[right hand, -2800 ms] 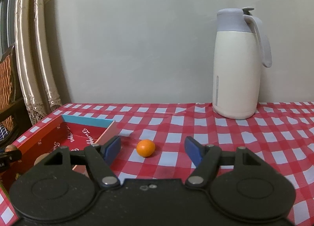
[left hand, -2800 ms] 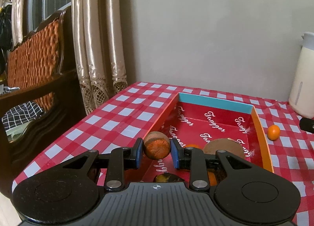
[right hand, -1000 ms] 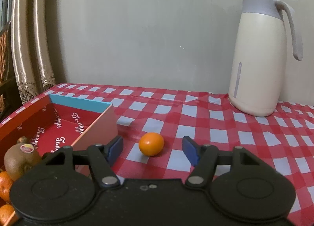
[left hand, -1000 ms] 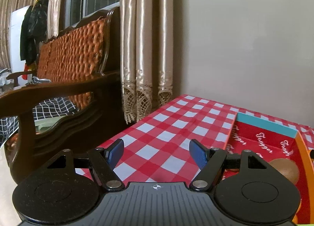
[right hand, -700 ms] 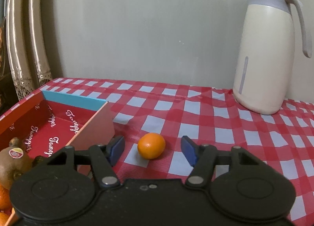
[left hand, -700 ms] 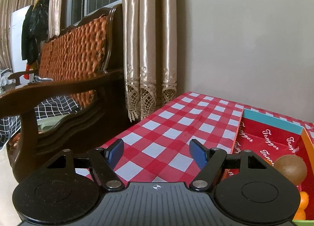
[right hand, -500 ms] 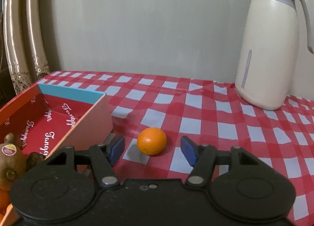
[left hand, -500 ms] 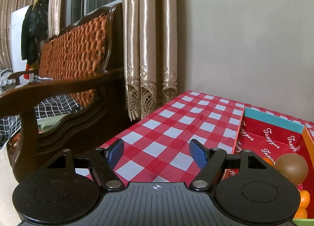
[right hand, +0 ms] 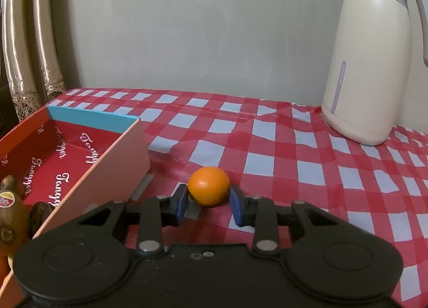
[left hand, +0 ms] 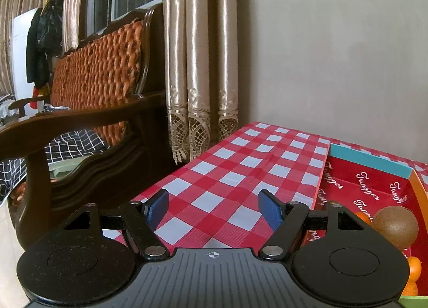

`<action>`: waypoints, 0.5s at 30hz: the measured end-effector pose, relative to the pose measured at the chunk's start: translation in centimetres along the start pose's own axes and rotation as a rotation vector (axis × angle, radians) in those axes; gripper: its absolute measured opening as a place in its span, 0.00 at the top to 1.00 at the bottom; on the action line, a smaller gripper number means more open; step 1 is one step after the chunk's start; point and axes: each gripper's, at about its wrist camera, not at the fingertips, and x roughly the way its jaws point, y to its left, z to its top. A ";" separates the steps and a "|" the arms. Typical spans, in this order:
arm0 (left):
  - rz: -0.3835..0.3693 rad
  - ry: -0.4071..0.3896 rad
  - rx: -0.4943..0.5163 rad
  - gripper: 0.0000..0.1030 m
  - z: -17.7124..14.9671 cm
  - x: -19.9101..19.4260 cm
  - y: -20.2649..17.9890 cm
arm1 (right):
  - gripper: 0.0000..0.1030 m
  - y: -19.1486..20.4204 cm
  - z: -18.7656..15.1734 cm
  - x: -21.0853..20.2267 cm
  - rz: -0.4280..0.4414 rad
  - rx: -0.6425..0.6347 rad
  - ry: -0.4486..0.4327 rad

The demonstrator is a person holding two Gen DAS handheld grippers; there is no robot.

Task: Organize fruits
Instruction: 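Move the right gripper to the small tangerine and close on it, then carry the tangerine with the right gripper into the red box and release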

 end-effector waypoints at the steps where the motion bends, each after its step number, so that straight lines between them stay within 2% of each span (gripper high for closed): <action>1: 0.001 0.000 0.002 0.29 0.0 0.0 0.0 | 0.69 0.0 0.0 0.0 0.000 0.001 0.000; 8: 0.003 0.004 -0.003 0.29 0.0 0.0 0.0 | 0.69 -0.2 0.2 -1.0 0.000 0.001 -0.016; 15: -0.012 0.001 -0.005 0.29 0.1 -0.3 -0.3 | 0.69 -0.1 1.0 -3.9 0.012 -0.013 -0.061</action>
